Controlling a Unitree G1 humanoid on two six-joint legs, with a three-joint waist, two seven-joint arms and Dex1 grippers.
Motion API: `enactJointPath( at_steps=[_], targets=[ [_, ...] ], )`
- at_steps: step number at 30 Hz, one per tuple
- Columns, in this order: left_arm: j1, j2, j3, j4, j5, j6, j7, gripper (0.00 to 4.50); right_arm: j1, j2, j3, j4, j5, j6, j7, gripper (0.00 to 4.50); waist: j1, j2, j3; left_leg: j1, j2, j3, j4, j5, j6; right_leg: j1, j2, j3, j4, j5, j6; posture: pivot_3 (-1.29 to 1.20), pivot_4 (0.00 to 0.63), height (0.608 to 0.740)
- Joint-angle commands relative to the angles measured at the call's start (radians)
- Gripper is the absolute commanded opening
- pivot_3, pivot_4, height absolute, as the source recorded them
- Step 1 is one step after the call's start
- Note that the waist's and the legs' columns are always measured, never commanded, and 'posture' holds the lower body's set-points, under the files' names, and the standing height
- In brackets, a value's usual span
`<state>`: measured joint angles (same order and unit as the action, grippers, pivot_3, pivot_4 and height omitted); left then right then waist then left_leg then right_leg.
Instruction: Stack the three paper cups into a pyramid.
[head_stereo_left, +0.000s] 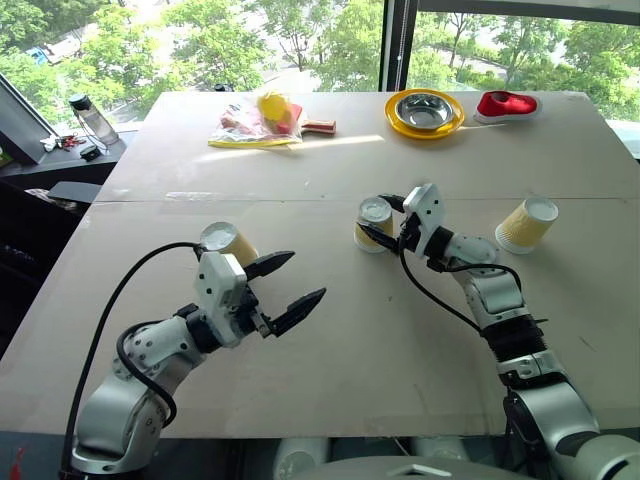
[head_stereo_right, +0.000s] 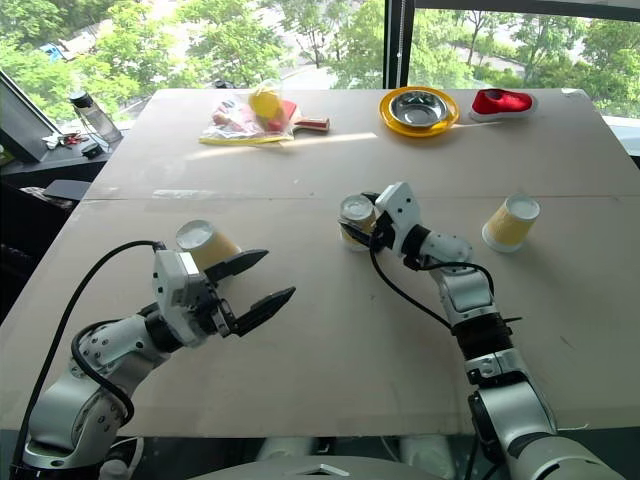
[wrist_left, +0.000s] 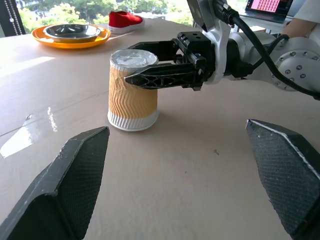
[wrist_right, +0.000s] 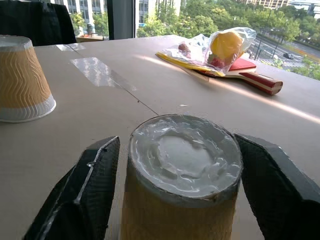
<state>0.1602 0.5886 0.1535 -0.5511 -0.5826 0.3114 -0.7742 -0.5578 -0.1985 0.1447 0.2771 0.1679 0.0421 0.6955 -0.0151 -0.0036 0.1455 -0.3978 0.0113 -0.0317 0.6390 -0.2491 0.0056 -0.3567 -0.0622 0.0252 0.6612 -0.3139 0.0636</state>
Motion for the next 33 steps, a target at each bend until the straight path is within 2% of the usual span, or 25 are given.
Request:
enactJointPath(
  at_steps=[1,4,7,12,16,19,24,33],
  targets=[
    [-0.035,0.0,-0.019,-0.051,-0.008,0.005,0.01,4.5,0.037,-0.034,-0.031,-0.118,0.013,-0.009,-0.001,4.4,0.0,0.0,0.0,0.0,0.0,0.0,0.0,0.0,0.0,0.0,0.0,0.0,0.0,0.0,0.0,0.0,0.15,0.74],
    [-0.08,0.016,-0.053,-0.058,-0.022,0.037,-0.008,4.5,0.115,-0.096,-0.045,-0.259,0.013,0.021,0.003,4.4,0.004,0.0,0.0,0.0,0.0,-0.001,0.0,-0.001,0.002,0.0,0.0,-0.001,0.0,0.0,0.0,0.0,0.15,0.74],
    [-0.188,0.025,-0.081,-0.034,-0.047,0.082,-0.024,4.5,0.22,-0.158,-0.117,-0.442,0.038,0.076,-0.045,4.4,0.005,-0.001,0.0,-0.001,0.0,-0.001,0.0,-0.001,0.002,0.0,0.0,0.0,0.001,0.0,0.0,0.0,0.15,0.74],
    [-0.372,0.014,-0.143,0.034,-0.063,0.134,-0.066,4.5,0.289,-0.204,-0.303,-0.565,0.011,0.121,-0.213,4.4,-0.002,-0.001,0.001,0.0,-0.001,0.0,0.0,-0.001,0.002,0.0,0.001,0.001,0.002,0.0,0.0,0.0,0.15,0.74],
    [-0.519,-0.035,-0.206,0.114,-0.054,0.169,-0.068,4.5,0.34,-0.267,-0.429,-0.535,-0.068,0.128,-0.323,4.4,0.002,-0.002,0.001,0.0,-0.001,0.0,0.0,-0.001,0.002,0.0,0.002,0.001,0.002,0.0,0.001,0.0,0.15,0.74],
    [-0.587,-0.044,-0.251,0.142,-0.026,0.212,-0.058,4.5,0.358,-0.26,-0.488,-0.489,-0.053,0.159,-0.38,4.4,0.003,-0.003,0.002,0.0,-0.001,0.0,0.0,0.0,0.001,0.0,0.002,0.001,0.001,-0.001,0.001,0.0,0.15,0.74],
    [-0.638,-0.036,-0.232,0.154,-0.028,0.265,-0.033,4.5,0.354,-0.225,-0.512,-0.458,0.009,0.214,-0.403,4.4,-0.015,-0.003,0.002,0.0,0.0,0.002,0.0,0.001,-0.001,-0.001,0.004,0.004,0.002,-0.001,0.001,0.0,0.15,0.74],
    [-0.673,-0.045,-0.22,0.111,-0.045,0.327,-0.001,4.5,0.307,-0.173,-0.503,-0.379,0.085,0.242,-0.411,4.4,-0.015,-0.003,0.002,0.0,0.001,0.002,0.0,0.0,0.0,-0.001,0.005,0.004,0.002,-0.001,0.001,0.0,0.15,0.74]
  ],
)
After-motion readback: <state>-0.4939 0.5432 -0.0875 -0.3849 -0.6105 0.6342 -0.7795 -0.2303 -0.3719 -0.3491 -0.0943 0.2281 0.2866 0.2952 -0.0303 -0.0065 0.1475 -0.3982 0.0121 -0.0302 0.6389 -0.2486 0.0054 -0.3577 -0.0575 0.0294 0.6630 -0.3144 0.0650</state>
